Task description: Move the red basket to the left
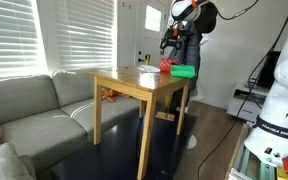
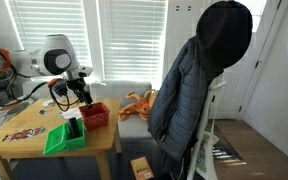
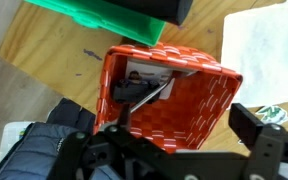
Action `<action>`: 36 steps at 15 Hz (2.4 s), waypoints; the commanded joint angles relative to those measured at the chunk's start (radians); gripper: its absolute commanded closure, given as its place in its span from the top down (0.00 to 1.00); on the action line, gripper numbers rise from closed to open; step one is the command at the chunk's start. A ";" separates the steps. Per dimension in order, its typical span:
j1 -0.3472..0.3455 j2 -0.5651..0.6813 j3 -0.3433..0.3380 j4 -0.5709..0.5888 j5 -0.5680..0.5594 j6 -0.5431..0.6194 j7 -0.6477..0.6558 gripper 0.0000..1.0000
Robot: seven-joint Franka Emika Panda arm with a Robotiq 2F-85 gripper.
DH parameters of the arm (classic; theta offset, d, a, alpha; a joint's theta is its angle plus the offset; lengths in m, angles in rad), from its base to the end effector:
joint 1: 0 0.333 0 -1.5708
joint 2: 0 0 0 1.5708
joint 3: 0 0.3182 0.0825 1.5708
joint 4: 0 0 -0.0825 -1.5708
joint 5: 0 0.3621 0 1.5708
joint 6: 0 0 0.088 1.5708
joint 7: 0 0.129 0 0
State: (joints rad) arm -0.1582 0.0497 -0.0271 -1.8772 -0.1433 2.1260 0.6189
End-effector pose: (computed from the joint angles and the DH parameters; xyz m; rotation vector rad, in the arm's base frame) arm 0.5668 -0.1152 0.4894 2.8326 -1.0996 0.3390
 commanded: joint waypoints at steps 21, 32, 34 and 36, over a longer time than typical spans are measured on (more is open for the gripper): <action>0.103 0.299 -0.098 0.372 0.046 -0.243 0.191 0.03; 0.111 0.268 -0.110 0.480 0.003 -0.338 0.183 0.01; 0.118 0.265 -0.106 0.539 -0.016 -0.383 0.181 0.01; 0.126 0.271 -0.104 0.606 -0.029 -0.432 0.183 0.01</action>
State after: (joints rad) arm -0.0582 0.3193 -0.1197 -1.3719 -0.1404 1.7828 0.7878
